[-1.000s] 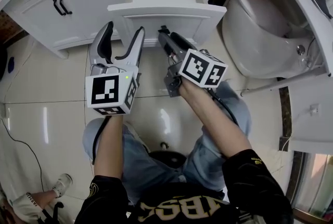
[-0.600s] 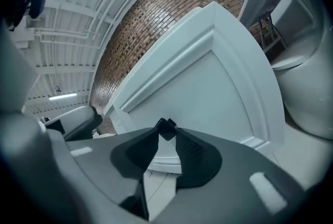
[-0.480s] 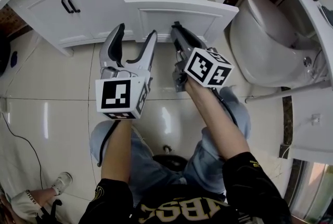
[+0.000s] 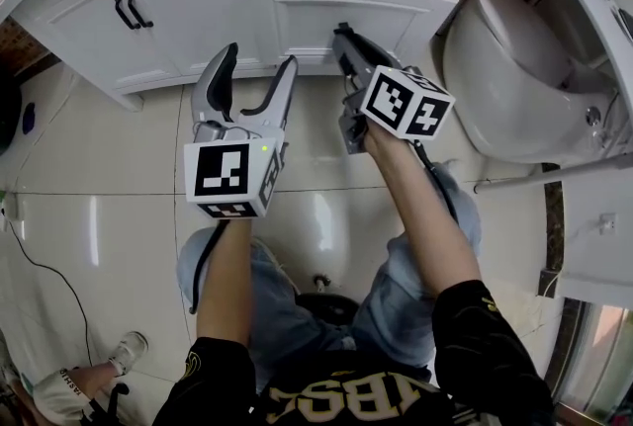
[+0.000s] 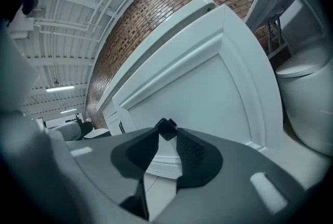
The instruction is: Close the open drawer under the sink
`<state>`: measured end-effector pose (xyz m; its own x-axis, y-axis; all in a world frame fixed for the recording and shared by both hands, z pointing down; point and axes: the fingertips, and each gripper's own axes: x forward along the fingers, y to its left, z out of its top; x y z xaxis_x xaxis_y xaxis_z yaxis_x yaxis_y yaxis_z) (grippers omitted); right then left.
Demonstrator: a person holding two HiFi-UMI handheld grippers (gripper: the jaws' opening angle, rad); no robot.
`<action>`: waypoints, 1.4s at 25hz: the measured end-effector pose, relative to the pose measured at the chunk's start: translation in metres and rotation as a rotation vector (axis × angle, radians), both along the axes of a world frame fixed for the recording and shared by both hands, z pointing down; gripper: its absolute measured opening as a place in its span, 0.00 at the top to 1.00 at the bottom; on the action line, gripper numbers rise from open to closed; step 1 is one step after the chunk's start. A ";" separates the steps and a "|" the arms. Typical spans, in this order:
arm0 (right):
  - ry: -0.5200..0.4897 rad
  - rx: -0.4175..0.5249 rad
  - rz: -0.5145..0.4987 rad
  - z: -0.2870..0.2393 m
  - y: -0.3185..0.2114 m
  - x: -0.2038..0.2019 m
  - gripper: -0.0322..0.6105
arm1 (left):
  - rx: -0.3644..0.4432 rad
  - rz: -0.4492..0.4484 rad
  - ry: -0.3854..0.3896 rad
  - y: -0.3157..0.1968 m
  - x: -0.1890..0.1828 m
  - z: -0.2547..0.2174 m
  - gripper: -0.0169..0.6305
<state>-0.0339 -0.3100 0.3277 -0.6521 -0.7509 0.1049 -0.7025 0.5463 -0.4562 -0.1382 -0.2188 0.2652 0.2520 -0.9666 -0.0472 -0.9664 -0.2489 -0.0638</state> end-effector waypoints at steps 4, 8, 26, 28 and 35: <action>0.030 0.043 -0.017 -0.004 -0.019 -0.004 0.79 | -0.016 0.009 -0.054 -0.005 0.002 0.007 0.49; 0.040 0.073 0.019 -0.005 -0.037 -0.003 0.79 | -0.025 0.002 -0.048 -0.007 -0.002 0.008 0.49; 0.093 0.180 0.113 -0.008 -0.127 -0.019 0.79 | -0.080 -0.011 -0.019 -0.021 -0.018 0.024 0.49; 0.099 0.193 0.126 -0.009 -0.131 -0.019 0.79 | -0.087 -0.011 -0.026 -0.024 -0.018 0.027 0.49; 0.086 0.132 0.095 -0.008 -0.128 -0.018 0.79 | -0.092 -0.010 -0.083 -0.026 -0.020 0.030 0.49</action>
<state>-0.0517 -0.4375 0.3193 -0.5701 -0.8198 0.0539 -0.7874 0.5265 -0.3206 -0.1585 -0.2451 0.2951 0.2414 -0.9684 0.0626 -0.9613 -0.2474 -0.1209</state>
